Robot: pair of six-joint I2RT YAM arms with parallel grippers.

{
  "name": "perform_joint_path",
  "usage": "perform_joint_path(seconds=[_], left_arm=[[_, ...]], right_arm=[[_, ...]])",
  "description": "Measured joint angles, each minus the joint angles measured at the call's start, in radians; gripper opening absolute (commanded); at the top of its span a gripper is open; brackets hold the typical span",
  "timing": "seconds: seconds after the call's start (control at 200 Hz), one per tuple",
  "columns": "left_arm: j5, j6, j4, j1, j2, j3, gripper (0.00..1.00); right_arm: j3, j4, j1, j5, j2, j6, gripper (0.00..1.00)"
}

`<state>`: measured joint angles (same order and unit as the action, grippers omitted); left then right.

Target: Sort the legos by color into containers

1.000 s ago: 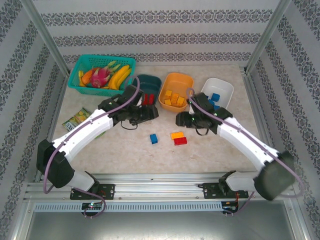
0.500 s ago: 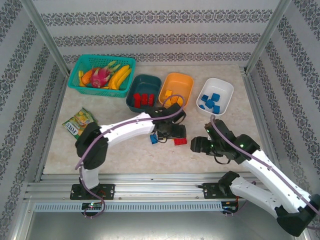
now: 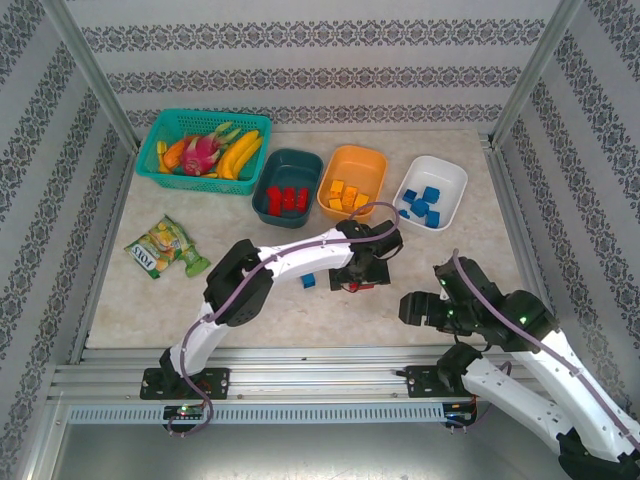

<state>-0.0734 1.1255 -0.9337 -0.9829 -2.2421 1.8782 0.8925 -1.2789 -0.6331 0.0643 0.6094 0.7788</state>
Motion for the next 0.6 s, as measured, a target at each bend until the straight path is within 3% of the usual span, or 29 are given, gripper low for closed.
perform_joint_path(seconds=[0.18,0.49,0.6], left_arm=[[-0.001,0.010,-0.003,0.000,-0.065,0.049,0.86],[0.003,0.007,-0.031,0.000,-0.095,0.089,0.55],[0.004,0.002,-0.035,0.000,-0.095,0.095,0.52]], right_arm=[[-0.003,-0.009,0.000,0.015,-0.024,0.000,0.86],[-0.023,-0.003,0.000,0.024,-0.026,0.000,0.85],[-0.022,0.003,0.000,0.023,-0.021,0.000,0.84]])
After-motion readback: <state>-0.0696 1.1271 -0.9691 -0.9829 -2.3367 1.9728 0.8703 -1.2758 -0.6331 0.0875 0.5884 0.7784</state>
